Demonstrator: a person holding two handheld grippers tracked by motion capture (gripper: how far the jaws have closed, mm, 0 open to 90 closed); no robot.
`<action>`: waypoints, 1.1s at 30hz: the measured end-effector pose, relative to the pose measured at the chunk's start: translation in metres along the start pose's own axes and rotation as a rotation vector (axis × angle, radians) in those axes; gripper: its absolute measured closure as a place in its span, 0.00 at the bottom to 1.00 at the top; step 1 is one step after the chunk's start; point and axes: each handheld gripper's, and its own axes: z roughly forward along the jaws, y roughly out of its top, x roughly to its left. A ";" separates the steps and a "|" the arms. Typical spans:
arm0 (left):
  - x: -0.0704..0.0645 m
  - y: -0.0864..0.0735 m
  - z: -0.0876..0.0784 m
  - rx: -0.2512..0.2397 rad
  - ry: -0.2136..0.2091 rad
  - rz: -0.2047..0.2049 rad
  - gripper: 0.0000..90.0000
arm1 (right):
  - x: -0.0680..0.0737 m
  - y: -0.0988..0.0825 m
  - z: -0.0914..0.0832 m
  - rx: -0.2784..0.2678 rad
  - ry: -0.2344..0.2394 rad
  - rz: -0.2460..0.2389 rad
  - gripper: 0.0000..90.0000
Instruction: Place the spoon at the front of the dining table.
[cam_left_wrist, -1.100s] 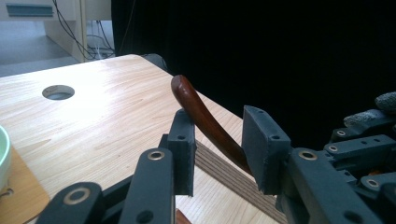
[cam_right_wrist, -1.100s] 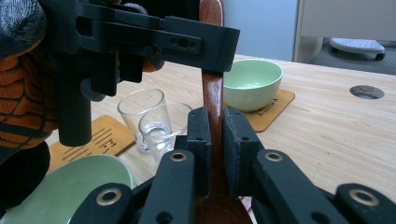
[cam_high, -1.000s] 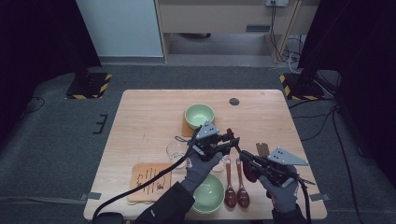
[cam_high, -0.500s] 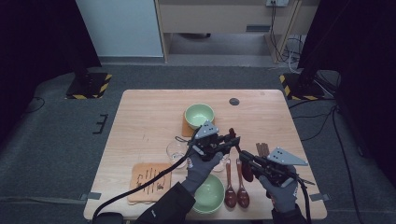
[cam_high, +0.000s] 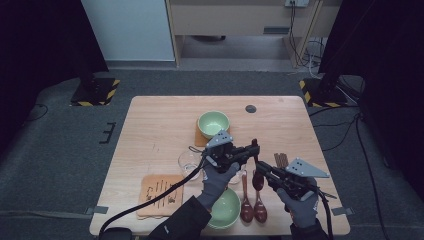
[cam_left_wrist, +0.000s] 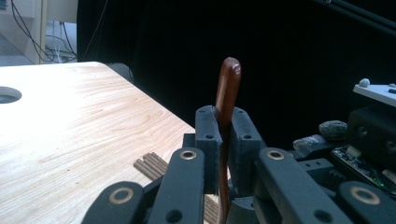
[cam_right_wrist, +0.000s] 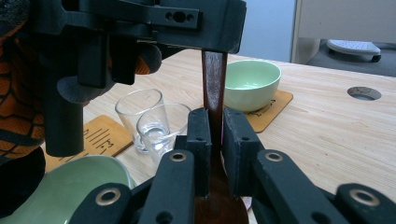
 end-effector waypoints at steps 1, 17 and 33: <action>0.000 0.000 0.000 -0.001 0.003 0.004 0.93 | 0.000 0.000 0.000 -0.004 0.000 0.002 0.91; 0.006 0.017 -0.012 -0.030 0.064 0.069 0.93 | -0.023 -0.004 -0.007 -0.003 -0.175 0.023 0.58; 0.023 0.046 -0.032 -0.096 0.130 0.097 0.93 | -0.092 -0.045 -0.007 0.183 -0.495 0.071 0.46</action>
